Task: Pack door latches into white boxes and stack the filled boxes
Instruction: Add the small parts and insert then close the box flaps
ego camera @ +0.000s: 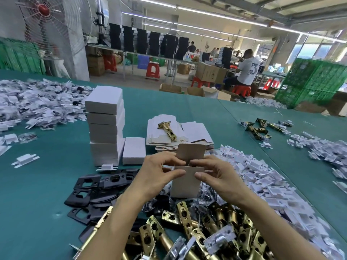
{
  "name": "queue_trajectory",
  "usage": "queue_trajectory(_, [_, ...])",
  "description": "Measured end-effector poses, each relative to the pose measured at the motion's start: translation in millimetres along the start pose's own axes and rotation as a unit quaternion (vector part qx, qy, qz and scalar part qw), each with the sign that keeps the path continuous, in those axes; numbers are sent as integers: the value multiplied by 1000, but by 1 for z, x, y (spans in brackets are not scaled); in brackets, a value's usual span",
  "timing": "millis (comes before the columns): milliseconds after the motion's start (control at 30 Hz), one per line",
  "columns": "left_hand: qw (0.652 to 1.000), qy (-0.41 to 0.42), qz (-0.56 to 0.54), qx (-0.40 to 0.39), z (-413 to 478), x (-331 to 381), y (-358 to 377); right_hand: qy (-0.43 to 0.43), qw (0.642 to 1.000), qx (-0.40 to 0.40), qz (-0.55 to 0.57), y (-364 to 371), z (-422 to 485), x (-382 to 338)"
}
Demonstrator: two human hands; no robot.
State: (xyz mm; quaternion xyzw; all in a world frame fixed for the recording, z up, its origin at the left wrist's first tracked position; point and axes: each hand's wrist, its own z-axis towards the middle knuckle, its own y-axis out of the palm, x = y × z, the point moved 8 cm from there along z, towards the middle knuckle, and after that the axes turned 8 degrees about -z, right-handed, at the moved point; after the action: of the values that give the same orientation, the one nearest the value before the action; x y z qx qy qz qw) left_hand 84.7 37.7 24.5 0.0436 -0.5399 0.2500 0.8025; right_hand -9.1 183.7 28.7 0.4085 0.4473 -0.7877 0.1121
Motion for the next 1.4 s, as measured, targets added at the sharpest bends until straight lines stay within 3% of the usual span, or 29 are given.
queue_trajectory(167, [999, -26, 25, -6, 1, -6, 1, -60, 994, 89, 32, -13, -1, -20])
queue_trajectory(333, [1000, -23, -4, -1, -1, -4, 2, -38, 986, 147, 68, -21, 0, -19])
queue_trajectory(533, [999, -27, -15, 14, 0, -5, 1, -25, 994, 92, 60, -21, -2, -14])
queue_trajectory(867, [998, -35, -27, 49, 1, -5, -4, -33, 993, 114, -6, -21, 0, -20])
queue_trajectory(1133, [999, -14, -40, 32, 2, -2, -1, -62, 986, 107, -111, -19, 0, -26])
queue_trajectory(1400, [1000, -20, -18, -15, -2, -6, 0, -70, 981, 42, -179, -14, -9, -16])
